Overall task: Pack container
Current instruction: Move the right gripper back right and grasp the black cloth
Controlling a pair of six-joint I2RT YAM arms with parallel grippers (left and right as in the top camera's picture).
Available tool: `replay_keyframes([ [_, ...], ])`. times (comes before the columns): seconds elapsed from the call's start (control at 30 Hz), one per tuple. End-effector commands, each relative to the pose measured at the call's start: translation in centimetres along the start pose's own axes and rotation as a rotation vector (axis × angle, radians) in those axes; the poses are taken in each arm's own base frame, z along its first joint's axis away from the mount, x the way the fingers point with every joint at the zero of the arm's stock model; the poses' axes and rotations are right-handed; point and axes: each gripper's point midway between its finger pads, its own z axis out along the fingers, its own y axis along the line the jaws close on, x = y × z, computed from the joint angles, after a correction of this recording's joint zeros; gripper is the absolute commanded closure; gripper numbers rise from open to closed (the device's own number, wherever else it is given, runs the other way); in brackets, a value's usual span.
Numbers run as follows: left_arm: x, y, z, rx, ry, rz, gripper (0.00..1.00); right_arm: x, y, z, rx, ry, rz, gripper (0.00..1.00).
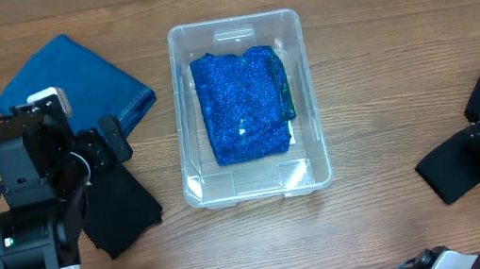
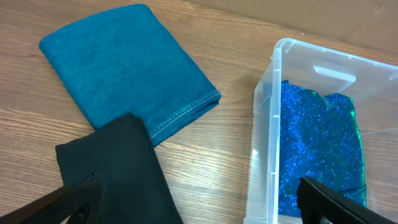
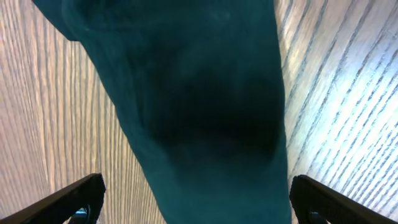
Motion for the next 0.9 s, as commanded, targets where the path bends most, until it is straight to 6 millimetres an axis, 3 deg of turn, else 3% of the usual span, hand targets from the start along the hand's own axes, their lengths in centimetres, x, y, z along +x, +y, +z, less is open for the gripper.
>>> replay_keyframes([
  [0.0, -0.6, -0.9, -0.4, 0.042, -0.012, 0.021, 0.00, 0.0, -1.0, -0.2, 0.065, -0.017, 0.026, 0.00],
  [0.17, -0.8, -1.0, -0.4, 0.043, -0.020, 0.023, 0.00, 0.2, 0.2, -0.9, 0.110, -0.044, -0.036, 0.00],
  [0.3, -0.8, -1.0, -0.4, 0.043, -0.020, 0.026, 0.00, 0.5, -0.8, -1.0, 0.125, -0.016, 0.007, 0.00],
  [0.53, -0.8, -1.0, -0.4, 0.042, -0.021, 0.027, 0.00, 1.9, -4.1, 2.6, 0.080, 0.035, 0.108, 0.00],
  [0.73, -0.8, -1.0, -0.4, 0.043, -0.020, 0.027, 0.00, 2.1, -2.8, 5.1, -0.080, 0.010, 0.085, 0.00],
  [0.87, -0.8, -1.0, -0.4, 0.043, -0.021, 0.027, 0.00, 3.3, -2.7, 6.4, -0.137, 0.028, 0.080, 0.02],
])
